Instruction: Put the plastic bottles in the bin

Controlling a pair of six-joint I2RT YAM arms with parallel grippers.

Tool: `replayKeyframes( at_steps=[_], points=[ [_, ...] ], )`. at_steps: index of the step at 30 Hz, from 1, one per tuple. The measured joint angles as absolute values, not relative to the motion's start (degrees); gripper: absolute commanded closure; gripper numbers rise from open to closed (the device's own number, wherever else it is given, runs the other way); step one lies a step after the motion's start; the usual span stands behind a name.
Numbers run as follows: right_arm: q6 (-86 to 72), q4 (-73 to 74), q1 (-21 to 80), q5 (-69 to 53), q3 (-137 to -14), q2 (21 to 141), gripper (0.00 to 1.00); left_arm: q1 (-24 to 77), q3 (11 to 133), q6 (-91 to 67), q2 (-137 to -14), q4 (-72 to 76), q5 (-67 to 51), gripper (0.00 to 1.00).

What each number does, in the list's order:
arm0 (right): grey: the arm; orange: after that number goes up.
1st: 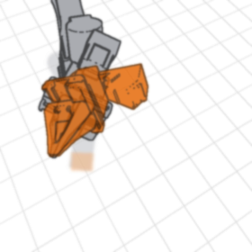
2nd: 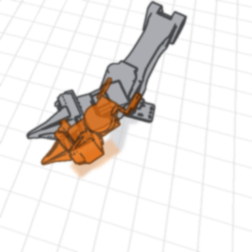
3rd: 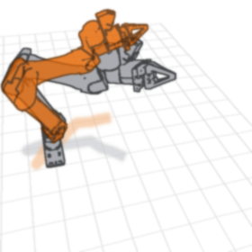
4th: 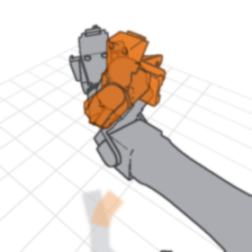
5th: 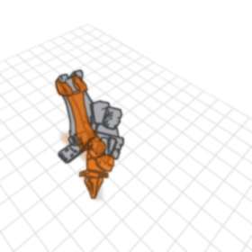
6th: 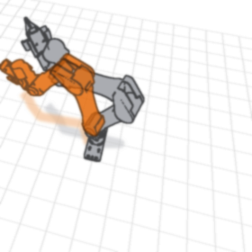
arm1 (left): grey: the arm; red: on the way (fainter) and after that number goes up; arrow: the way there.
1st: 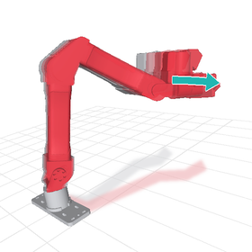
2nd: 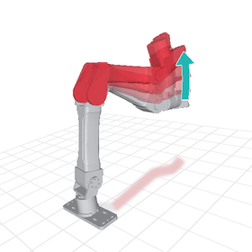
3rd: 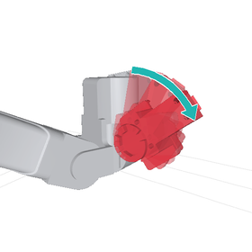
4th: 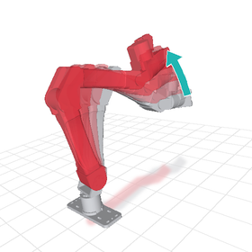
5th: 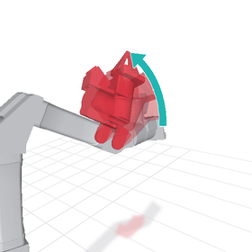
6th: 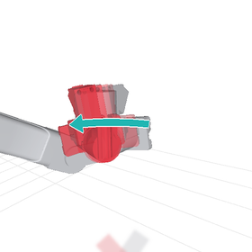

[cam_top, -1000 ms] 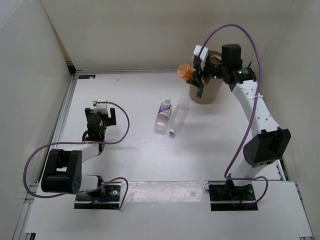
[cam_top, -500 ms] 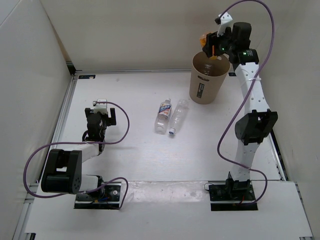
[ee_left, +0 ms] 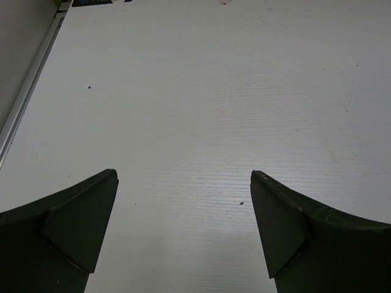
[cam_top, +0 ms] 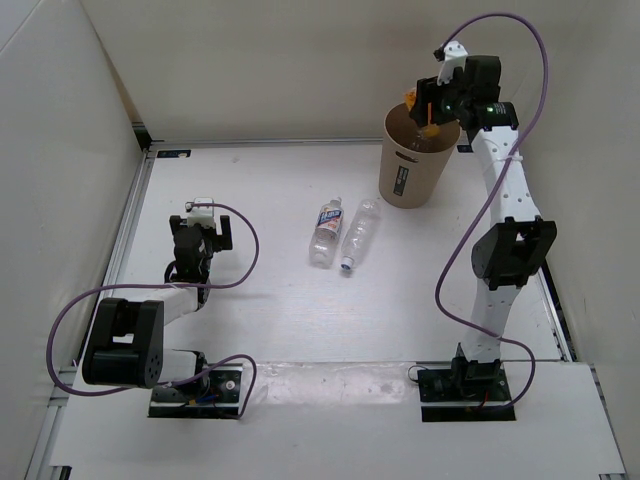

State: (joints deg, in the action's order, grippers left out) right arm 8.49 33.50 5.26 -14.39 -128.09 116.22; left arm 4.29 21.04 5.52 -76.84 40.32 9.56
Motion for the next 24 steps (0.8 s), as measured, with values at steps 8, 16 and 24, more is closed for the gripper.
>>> replayKeyframes(
  at_steps=[8, 16, 24],
  points=[
    [9.2, 34.3, 4.6, -15.6, -128.1, 116.2, 0.10, 4.3, 21.0, 5.5, -76.8, 40.3, 9.6, 0.00],
    [9.6, 34.4, 4.0, -16.9, -128.4, 116.2, 0.10, 4.3, 21.0, 5.5, -76.8, 40.3, 9.6, 0.00],
    [9.5, 34.4, 3.7, -16.8, -128.6, 116.2, 0.10, 4.3, 21.0, 5.5, -76.8, 40.3, 9.6, 0.00]
  ],
)
